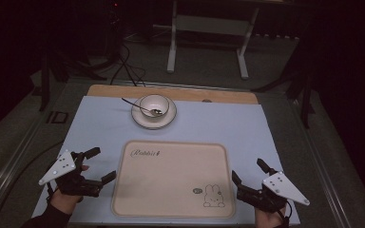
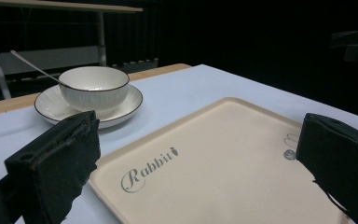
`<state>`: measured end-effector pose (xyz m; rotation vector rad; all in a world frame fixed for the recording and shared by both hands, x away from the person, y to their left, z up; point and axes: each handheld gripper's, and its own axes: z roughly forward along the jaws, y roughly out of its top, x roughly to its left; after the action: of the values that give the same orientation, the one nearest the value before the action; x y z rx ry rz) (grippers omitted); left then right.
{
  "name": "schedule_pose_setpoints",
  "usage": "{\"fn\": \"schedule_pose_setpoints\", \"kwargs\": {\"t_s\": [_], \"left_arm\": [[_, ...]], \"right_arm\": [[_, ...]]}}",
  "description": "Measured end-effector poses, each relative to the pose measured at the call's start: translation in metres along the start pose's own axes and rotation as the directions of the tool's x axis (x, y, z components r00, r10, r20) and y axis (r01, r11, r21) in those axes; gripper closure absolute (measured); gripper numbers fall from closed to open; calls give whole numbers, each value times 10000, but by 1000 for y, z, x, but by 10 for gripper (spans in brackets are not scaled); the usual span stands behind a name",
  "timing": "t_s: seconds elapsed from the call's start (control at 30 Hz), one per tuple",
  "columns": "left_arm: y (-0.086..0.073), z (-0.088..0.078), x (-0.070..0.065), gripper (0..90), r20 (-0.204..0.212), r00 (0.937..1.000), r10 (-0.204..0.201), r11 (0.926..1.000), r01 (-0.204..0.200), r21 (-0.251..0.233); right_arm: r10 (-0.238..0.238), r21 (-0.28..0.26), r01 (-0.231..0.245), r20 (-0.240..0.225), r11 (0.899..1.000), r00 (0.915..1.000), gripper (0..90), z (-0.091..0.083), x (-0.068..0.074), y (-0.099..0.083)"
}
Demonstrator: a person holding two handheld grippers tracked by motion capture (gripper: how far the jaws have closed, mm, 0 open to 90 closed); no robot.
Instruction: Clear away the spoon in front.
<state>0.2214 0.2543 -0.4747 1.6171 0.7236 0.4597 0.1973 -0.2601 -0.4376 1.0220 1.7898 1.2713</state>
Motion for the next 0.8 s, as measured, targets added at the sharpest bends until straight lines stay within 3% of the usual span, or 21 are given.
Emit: {"fn": "schedule_pose_setpoints", "kwargs": {"t_s": [0.17, 0.43, 0.53, 0.8], "left_arm": [[0, 0, 0, 1, 124, 9998, -146, 9999, 145, 51], [4, 1, -6, 1, 179, 9998, 67, 9989, -75, 462], [6, 2, -7, 1, 642, 9977, -209, 9983, 173, 561], [15, 6, -13, 1, 1295, 9913, -234, 9964, 126, 838]], "right_arm": [[-15, 9, 15, -2, 10000, 10000, 114, 0, 1, 0], [-85, 31, 85, -183, 10000, 9998, 113, 0, 2, 1], [-101, 7, 101, -203, 9999, 9997, 113, -1, 3, 1], [-109, -42, 108, -186, 9999, 9998, 113, 0, 4, 1]]}}
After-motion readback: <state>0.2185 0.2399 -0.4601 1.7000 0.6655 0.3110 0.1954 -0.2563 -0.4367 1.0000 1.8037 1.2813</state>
